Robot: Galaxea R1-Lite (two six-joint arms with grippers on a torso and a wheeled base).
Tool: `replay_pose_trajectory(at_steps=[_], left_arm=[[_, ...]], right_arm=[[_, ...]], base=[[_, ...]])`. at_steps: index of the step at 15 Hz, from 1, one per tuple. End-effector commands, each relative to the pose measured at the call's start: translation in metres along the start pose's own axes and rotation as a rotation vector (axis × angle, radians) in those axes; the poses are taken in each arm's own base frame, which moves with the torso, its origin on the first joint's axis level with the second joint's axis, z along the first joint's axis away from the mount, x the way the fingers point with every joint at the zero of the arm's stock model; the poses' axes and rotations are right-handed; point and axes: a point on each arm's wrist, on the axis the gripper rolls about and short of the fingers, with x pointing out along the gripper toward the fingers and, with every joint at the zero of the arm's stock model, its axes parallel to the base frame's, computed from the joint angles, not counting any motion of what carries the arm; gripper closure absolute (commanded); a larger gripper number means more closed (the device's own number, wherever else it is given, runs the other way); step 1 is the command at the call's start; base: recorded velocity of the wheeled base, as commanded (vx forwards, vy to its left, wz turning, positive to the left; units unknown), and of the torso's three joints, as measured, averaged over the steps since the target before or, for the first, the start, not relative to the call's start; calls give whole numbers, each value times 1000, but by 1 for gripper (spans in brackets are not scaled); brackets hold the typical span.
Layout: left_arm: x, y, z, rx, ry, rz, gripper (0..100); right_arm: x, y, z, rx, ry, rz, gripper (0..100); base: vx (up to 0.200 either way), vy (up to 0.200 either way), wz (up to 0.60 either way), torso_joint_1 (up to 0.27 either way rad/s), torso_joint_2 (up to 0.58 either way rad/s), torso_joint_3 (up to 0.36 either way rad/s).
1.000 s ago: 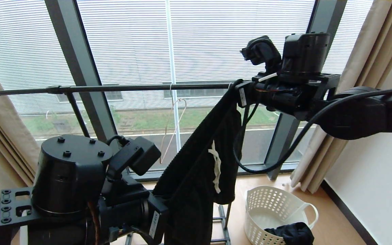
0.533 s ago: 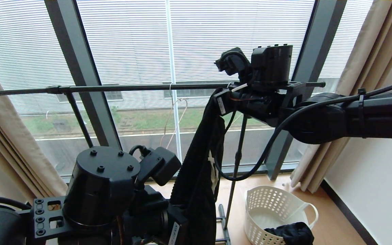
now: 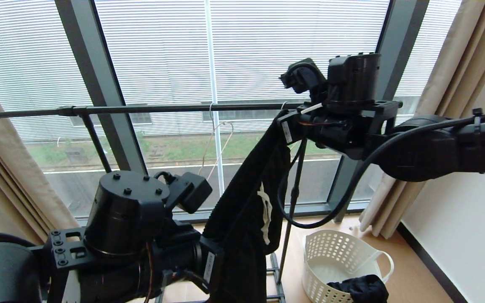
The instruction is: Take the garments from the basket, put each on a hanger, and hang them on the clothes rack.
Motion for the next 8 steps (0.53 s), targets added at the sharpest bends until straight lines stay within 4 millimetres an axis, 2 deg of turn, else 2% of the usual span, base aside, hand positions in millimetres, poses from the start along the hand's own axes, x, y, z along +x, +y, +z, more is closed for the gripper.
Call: replay_pose_trajectory(at_steps=[1, 2, 3, 5, 8], left_arm=[[-1, 17, 11, -33, -40, 58, 100], [-2, 27, 18, -43, -60, 86, 100], [0, 42, 30, -49, -93, 132, 100], [15, 57, 43, -26, -102, 177, 100], [21, 57, 66, 16, -152, 177, 100]], right_arm=[[-38, -28, 1, 7, 2, -34, 100], [-50, -32, -5, 1, 20, -32, 100], [-71, -36, -21, -17, 65, -24, 100], [-94, -35, -47, -44, 132, 0, 100], [-113, -24, -65, -72, 167, 57, 100]], base=[[0, 0, 0, 0, 0, 0], [0, 0, 0, 0, 0, 0], [0, 0, 0, 0, 0, 0], [0, 0, 0, 0, 0, 0], [0, 0, 0, 0, 0, 0]])
